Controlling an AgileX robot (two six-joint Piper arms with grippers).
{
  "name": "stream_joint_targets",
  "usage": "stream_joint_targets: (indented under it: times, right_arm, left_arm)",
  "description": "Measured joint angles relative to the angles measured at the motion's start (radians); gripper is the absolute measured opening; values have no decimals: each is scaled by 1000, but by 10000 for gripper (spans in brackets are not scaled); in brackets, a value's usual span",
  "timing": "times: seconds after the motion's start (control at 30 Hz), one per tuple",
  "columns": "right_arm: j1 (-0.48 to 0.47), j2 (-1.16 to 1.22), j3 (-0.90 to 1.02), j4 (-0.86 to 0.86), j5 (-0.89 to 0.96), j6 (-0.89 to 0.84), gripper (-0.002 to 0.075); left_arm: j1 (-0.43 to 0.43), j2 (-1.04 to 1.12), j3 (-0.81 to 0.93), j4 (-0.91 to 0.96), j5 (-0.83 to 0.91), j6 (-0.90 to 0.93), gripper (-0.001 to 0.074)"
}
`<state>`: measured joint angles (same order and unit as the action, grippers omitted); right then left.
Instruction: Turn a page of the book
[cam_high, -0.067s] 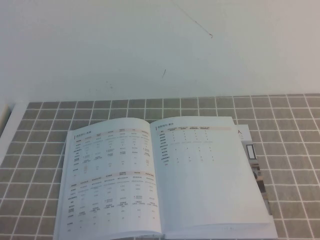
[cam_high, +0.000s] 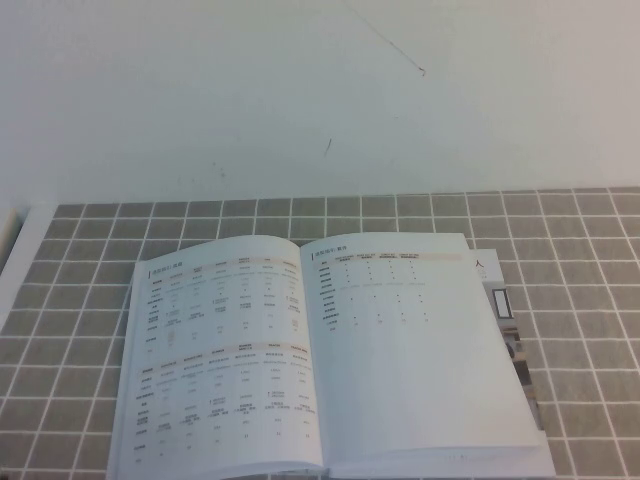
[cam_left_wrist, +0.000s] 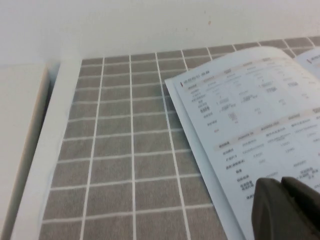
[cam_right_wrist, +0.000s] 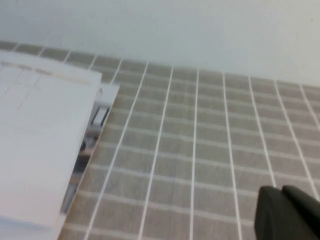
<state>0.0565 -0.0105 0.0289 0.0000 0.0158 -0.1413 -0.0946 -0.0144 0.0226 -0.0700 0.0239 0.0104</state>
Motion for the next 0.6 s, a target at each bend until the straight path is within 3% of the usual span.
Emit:
stream_joint_targets:
  times: [0.2,0.4,0.6]
  right_arm:
    - [0,0,0,0,-46,0,-3]
    - [0,0,0,0,-531,0,-3]
    - [0,0,0,60,-778,7,-3]
  left_arm:
    - [0,0,0,0,-14,0,-4]
    - [0,0,0,0,-437,0,-4]
    - [0,0,0,0,-696,-4,-4]
